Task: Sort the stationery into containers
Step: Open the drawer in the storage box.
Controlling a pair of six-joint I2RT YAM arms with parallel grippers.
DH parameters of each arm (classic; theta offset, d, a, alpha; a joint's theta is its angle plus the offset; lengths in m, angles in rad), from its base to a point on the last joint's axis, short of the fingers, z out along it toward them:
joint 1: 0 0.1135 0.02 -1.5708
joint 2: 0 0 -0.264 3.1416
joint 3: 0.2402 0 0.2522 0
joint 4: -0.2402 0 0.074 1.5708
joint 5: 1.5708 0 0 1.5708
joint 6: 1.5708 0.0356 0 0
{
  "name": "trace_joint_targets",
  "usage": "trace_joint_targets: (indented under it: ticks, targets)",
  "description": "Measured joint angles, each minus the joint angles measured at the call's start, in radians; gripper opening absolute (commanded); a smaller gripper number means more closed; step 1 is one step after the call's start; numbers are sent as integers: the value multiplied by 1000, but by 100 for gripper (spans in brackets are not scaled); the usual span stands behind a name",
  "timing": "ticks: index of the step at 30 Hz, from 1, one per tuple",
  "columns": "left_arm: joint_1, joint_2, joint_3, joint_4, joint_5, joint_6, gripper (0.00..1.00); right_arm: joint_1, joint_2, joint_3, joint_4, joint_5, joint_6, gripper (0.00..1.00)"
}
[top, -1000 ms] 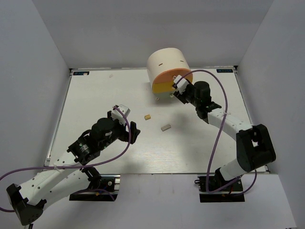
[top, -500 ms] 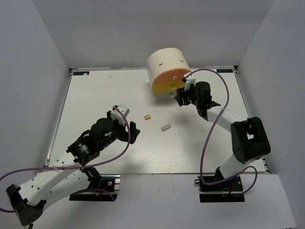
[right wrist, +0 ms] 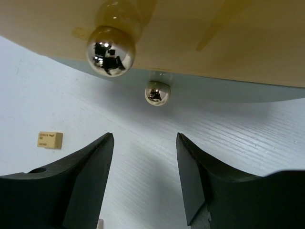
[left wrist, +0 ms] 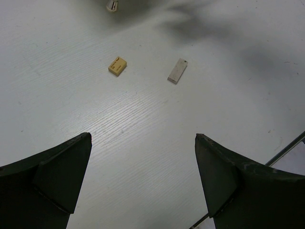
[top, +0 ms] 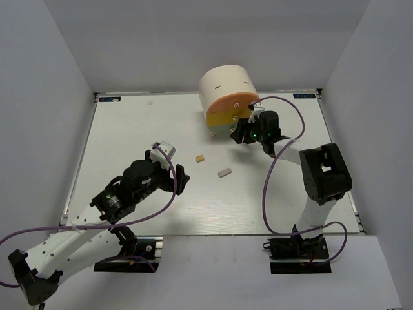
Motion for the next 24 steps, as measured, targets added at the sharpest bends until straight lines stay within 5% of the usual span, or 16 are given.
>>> trace_joint_targets:
  ticks: [24]
  targets:
    - [0, 4, 0, 0, 0, 8, 99, -17, 92, 0, 201, -19, 285, 52]
